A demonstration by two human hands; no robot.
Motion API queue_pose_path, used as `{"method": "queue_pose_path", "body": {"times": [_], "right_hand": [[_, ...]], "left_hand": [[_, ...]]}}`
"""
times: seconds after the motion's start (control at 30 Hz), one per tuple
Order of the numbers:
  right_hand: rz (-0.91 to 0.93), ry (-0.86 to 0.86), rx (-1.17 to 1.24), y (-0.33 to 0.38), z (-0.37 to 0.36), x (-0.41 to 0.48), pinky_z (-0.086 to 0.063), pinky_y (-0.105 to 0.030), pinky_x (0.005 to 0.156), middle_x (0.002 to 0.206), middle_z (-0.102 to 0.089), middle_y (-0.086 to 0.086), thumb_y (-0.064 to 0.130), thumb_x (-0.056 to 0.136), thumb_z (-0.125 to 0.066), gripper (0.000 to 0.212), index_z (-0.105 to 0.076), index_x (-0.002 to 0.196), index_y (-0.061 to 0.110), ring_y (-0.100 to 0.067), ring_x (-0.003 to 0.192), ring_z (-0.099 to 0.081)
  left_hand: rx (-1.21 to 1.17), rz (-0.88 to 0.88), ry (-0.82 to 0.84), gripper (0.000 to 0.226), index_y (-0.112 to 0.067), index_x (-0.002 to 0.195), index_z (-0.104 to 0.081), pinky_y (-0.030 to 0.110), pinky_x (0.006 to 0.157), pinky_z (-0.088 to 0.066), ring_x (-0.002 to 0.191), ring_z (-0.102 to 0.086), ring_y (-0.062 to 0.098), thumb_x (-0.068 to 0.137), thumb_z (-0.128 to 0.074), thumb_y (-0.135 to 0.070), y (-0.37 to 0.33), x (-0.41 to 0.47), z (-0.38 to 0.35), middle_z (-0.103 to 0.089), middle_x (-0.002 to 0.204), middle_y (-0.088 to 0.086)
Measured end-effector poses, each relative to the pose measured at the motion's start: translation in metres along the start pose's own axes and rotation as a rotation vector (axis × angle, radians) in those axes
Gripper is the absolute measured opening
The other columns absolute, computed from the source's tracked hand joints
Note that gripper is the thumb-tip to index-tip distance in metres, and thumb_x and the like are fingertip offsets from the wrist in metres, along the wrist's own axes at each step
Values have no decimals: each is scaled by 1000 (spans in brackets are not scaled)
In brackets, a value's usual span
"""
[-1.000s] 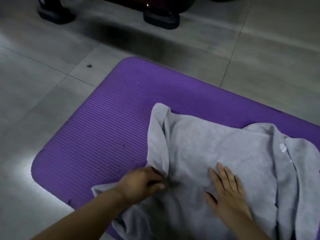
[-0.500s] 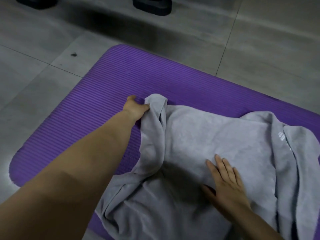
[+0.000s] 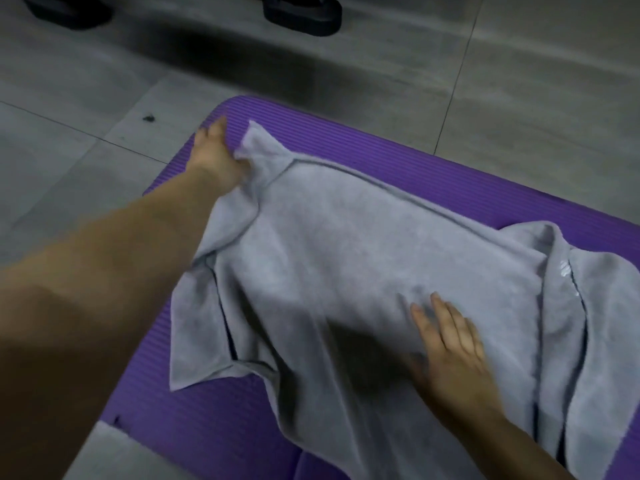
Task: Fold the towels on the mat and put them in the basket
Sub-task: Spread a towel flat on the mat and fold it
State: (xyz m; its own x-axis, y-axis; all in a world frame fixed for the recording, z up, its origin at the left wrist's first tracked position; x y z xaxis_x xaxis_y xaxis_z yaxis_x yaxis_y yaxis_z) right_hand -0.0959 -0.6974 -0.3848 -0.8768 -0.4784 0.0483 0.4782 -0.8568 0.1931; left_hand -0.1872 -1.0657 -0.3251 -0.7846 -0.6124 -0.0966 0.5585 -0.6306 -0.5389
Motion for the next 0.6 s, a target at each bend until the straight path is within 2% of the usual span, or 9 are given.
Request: {"method": "queue_pose_path", "body": {"times": [0.07, 0.13, 0.17, 0.23, 0.27, 0.33, 0.43, 0.53, 0.6], "right_hand": [[24, 53, -24, 7, -9, 1, 6, -20, 112, 120, -61, -21, 42, 65, -37, 65, -41, 125, 16, -26, 113, -38], [47, 128, -63, 10, -19, -3, 7, -22, 113, 120, -62, -18, 46, 67, -36, 63, -42, 122, 17, -25, 114, -38], [50, 155, -72, 10, -24, -6, 8, -22, 113, 123, -60, -16, 49, 73, -34, 59, -43, 122, 18, -26, 117, -36], [32, 191, -67, 9, -31, -11, 8, -25, 113, 131, -47, -11, 54, 91, -16, 55, -41, 126, 18, -25, 128, -24], [13, 219, -70, 9, -33, -12, 7, -26, 113, 133, -40, -10, 55, 93, -5, 62, -40, 128, 18, -19, 130, -18], [-7, 257, -77, 10, -33, -12, 7, -27, 113, 133, -36, -10, 56, 92, 3, 68, -39, 128, 17, -15, 129, -13], [5, 339, -71, 15, -28, -13, 8, -26, 113, 133, -40, -11, 57, 92, 2, 69, -41, 128, 16, -26, 129, -21], [30, 367, -72, 19, -24, -15, 7, -24, 113, 125, -57, -18, 55, 93, -6, 63, -43, 126, 15, -28, 118, -35], [14, 192, -51, 20, -18, -12, 8, -21, 112, 121, -60, -22, 50, 84, -28, 56, -42, 125, 15, -28, 116, -36]], "left_hand": [[55, 27, 78, 70, -11, 145, -22, 37, 113, -22, 138, -24, 31, 86, -58, -25, 27, -32, -7, -21, 149, 17], [43, 27, 114, 81, -9, 142, -29, 40, 109, -29, 132, -34, 34, 76, -56, -47, 60, -81, -12, -30, 144, 19], [33, 43, 107, 93, -6, 139, -34, 41, 105, -32, 127, -39, 36, 64, -50, -59, 75, -108, -10, -36, 139, 20], [29, 161, 54, 103, -3, 133, -42, 44, 101, -35, 122, -43, 37, 52, -44, -65, 107, -157, -3, -45, 131, 22], [55, 224, 15, 99, -1, 130, -46, 46, 99, -36, 119, -44, 39, 53, -48, -63, 119, -178, 2, -48, 128, 23], [178, 222, -40, 91, 1, 115, -58, 51, 86, -43, 102, -54, 45, 56, -48, -67, 128, -217, 4, -58, 113, 27], [323, 70, 45, 69, -6, 86, -67, 47, 57, -50, 66, -63, 40, 63, -40, -66, 125, -255, -14, -66, 80, 16], [405, -52, 60, 47, -16, 78, -69, 40, 54, -50, 57, -63, 30, 63, -42, -51, 122, -254, -21, -67, 71, 5], [414, -167, -24, 37, -18, 71, -70, 35, 60, -43, 54, -62, 26, 68, -41, -42, 118, -245, -14, -66, 65, -1]]}}
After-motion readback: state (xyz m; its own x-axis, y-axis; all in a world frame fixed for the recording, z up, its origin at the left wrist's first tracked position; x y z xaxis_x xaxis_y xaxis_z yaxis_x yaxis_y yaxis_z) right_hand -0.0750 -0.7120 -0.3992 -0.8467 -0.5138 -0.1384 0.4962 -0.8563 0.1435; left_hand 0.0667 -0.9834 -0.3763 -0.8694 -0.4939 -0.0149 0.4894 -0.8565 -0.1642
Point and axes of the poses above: each hand's wrist, its own x-axis towards the middle knuckle, its own z-axis out of the back of the hand, y = z × x, the point moved 4 cm from there along x, towards the middle knuckle
